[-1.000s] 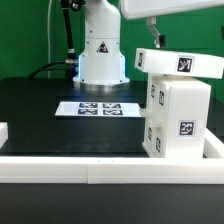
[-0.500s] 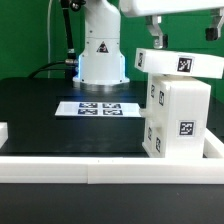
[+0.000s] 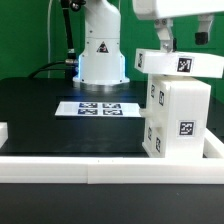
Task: Assemble cabinet
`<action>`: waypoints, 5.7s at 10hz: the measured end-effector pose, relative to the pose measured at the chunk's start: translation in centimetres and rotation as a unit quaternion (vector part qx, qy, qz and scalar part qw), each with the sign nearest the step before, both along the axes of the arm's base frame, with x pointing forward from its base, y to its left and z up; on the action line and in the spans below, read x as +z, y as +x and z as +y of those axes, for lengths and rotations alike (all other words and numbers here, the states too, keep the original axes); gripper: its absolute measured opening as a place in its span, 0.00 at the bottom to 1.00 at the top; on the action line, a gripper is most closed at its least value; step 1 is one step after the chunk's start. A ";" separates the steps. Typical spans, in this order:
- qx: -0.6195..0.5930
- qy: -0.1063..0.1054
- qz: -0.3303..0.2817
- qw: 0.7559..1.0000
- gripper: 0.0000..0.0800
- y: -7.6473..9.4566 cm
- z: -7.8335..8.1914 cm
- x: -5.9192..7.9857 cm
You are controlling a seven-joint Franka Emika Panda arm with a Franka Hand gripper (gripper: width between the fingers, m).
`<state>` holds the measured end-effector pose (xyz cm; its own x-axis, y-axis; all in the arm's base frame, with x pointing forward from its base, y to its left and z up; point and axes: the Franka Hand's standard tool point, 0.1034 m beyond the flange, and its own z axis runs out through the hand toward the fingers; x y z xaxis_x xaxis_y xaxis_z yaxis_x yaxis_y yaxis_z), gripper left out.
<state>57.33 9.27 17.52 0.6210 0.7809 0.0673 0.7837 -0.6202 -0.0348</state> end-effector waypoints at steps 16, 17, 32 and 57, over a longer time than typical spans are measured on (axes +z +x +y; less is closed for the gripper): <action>0.173 -0.024 0.003 0.985 0.71 0.1 -1.5 -2.1; 0.155 -0.024 0.004 0.988 0.71 0.1 -1.5 -2.0; -0.403 -0.008 0.035 0.915 0.71 0.1 -1.8 -2.1; -0.833 0.093 0.064 0.542 1.00 1.0 -0.5 0.7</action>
Offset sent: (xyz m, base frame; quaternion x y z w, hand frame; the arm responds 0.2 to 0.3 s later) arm 0.0015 0.0020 0.0025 0.0085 0.0152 -0.1942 0.9808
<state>58.36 8.81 18.19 0.4629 -0.8830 -0.0774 -0.8740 -0.4401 -0.2059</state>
